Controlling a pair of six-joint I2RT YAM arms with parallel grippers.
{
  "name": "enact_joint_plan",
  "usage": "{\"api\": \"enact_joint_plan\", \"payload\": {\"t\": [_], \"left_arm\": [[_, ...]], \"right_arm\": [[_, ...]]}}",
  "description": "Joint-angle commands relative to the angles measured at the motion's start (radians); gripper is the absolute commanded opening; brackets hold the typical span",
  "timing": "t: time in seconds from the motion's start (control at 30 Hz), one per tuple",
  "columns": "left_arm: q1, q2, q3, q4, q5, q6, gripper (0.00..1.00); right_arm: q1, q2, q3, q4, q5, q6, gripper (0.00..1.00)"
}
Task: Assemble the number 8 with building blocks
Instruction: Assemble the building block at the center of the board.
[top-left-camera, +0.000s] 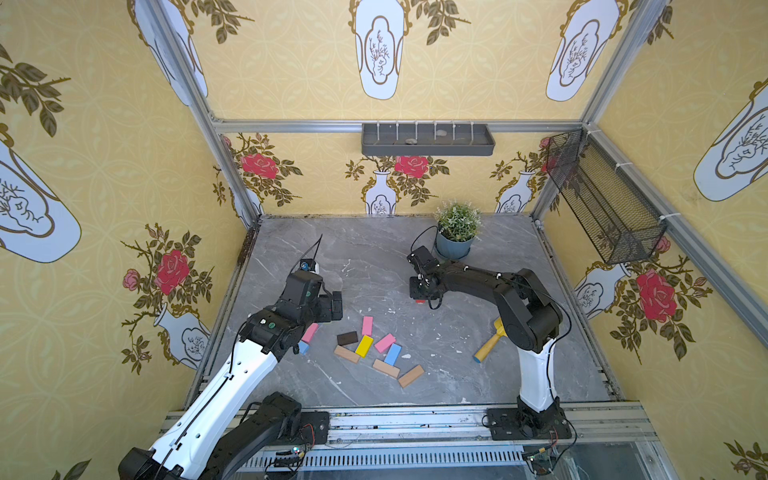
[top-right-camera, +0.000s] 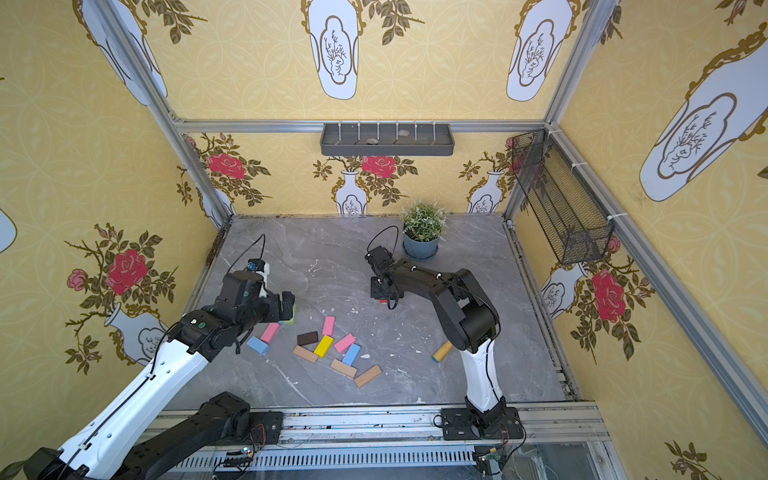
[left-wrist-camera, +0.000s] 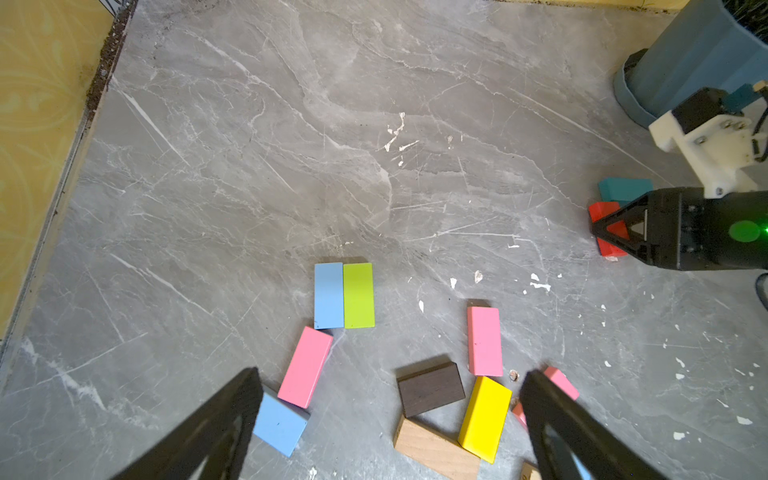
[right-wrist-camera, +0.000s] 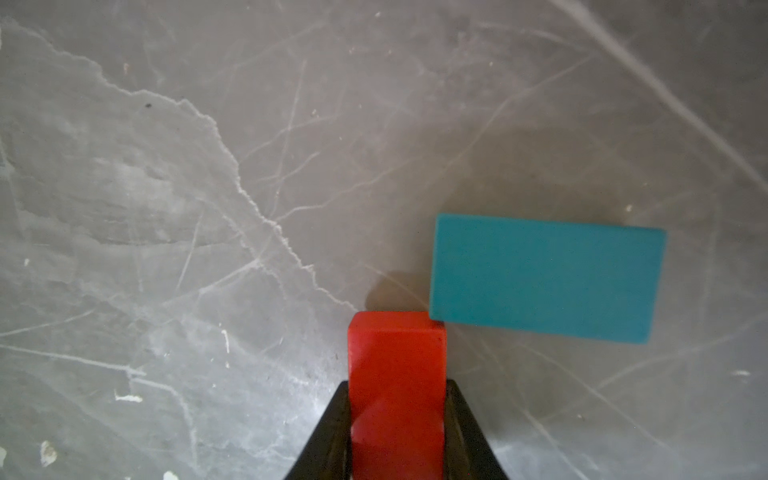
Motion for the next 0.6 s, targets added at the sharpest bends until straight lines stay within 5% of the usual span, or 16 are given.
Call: {"api": "enact_joint_plan", "payload": {"t": [0.0,0.57], "left_arm": [[0.0,0.001,-0.006,-0.006,-0.008,-0.004,1.0],[0.0,0.002,-0.006,-0.006,-0.007,-0.004,1.0]], "right_arm": [[-0.004,0.024,-0.01,-0.074,-0.026,0.007,0.2],[-0.006,0.003,-0.03,-0.078,-0.017,0.04,0.26]]}}
